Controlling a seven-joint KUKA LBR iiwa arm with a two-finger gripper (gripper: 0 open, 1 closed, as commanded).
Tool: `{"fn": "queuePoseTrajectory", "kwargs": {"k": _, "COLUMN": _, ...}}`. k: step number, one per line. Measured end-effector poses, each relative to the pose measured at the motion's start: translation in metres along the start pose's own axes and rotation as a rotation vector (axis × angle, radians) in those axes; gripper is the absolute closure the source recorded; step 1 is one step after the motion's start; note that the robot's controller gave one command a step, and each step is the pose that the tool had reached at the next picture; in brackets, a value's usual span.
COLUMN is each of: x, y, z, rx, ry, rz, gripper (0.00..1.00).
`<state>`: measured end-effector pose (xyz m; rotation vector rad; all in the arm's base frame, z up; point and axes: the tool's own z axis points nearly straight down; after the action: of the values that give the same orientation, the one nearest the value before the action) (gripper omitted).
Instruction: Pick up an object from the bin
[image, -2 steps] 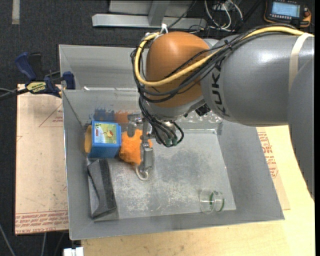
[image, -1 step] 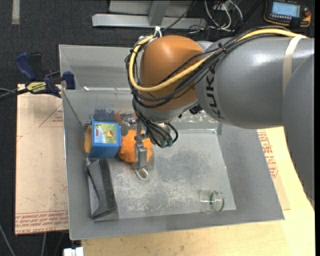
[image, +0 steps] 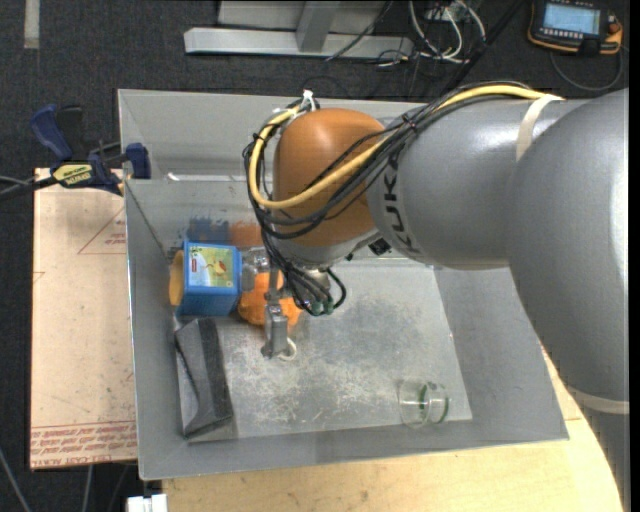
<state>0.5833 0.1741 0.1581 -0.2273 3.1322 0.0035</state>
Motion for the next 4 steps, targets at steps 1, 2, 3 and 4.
{"fn": "queuePoseTrajectory", "kwargs": {"k": 1, "x": -0.025, "y": -0.003, "z": 0.034, "rx": 0.002, "ry": -0.016, "rz": -0.039, "gripper": 0.00}}
{"fn": "queuePoseTrajectory", "kwargs": {"k": 2, "x": -0.033, "y": -0.030, "z": 0.043, "rx": -0.004, "ry": -0.017, "rz": 0.022, "gripper": 0.00}}
{"fn": "queuePoseTrajectory", "kwargs": {"k": 3, "x": -0.032, "y": -0.049, "z": 0.059, "rx": -0.002, "ry": -0.016, "rz": 0.140, "gripper": 0.00}}
{"fn": "queuePoseTrajectory", "kwargs": {"k": 4, "x": -0.030, "y": -0.048, "z": 0.069, "rx": -0.002, "ry": -0.017, "rz": -0.050, "gripper": 0.00}}
